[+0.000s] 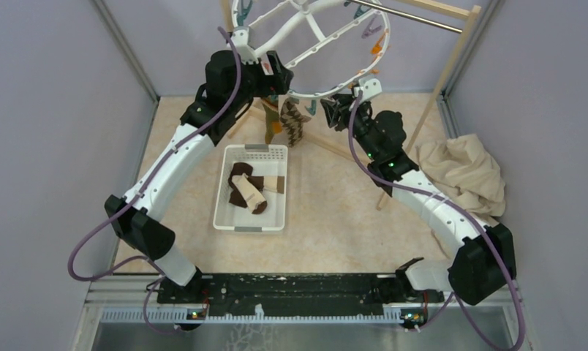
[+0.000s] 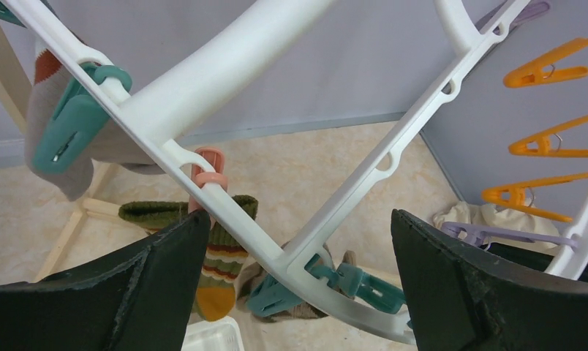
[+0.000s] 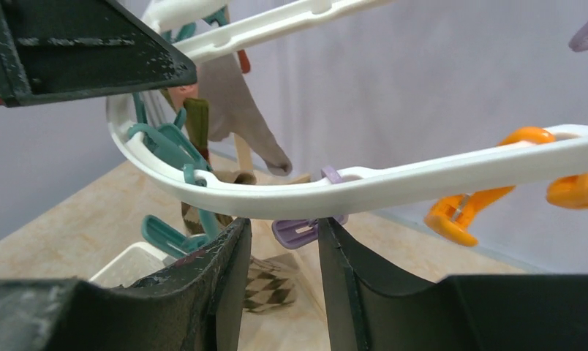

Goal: Clip the socks to the hanger
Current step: Rotate the hanger at the hanger.

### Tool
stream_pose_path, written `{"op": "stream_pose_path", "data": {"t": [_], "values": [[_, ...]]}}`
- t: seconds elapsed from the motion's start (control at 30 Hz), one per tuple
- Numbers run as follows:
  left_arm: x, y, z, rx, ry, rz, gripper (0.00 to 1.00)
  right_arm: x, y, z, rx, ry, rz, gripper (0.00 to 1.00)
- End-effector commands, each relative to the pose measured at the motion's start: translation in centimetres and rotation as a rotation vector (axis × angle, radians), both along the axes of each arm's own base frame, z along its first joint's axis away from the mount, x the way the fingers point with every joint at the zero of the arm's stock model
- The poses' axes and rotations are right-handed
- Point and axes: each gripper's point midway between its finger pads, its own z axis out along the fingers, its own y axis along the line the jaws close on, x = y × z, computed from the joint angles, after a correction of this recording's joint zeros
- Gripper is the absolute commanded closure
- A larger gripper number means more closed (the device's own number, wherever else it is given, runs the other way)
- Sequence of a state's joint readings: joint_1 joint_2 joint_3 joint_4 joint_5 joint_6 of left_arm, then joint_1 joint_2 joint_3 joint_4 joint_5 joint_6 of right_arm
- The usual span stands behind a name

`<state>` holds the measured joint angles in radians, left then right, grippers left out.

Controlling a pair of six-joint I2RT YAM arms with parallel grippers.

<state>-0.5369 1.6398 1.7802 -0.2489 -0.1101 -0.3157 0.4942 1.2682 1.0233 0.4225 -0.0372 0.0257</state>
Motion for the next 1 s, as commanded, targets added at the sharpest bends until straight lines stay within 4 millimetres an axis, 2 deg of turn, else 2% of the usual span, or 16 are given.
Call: {"op": "stream_pose_path", "data": {"t": [0.0,0.1,0.3,0.43,0.53,0.7,0.83,0.97], "values": [[-1.4,0.3,2.8,-0.028,-0.045,-0.031,0.01,-0.9,1.4,4.5,0.092,-0.111,0.086,0.6],[-2.8,0.5,4.5,-0.064,-0.07,-0.042,0.01,-0.9,2.6,4.3,0.088,-0.106,0.111,0.6],[-5.9,2.9,8.0,-0.078,-0.155,0.066,0.01,-1.7,5.2,3.5,0.074,-0.099,0.169,0.61],[-6.8,2.2,8.6,-0.07,-0.168,0.026,0.01,-2.3,6.0,3.3,0.077,-0.095,0.195,0.62],[-6.4,-0.2,7.6,-0.047,-0.141,-0.039,0.01,-2.8,6.4,3.5,0.081,-0.099,0.211,0.62],[-4.0,-3.6,4.1,0.026,-0.066,-0.09,0.01,-3.6,6.7,3.9,0.091,-0.107,0.228,0.62],[-1.4,-4.7,1.5,0.089,-0.009,-0.073,0.01,-4.6,6.0,4.0,0.099,-0.115,0.225,0.62],[0.4,-4.7,-0.3,0.103,0.037,-0.062,0.01,-5.7,4.6,4.5,0.102,-0.134,0.199,0.62]]}}
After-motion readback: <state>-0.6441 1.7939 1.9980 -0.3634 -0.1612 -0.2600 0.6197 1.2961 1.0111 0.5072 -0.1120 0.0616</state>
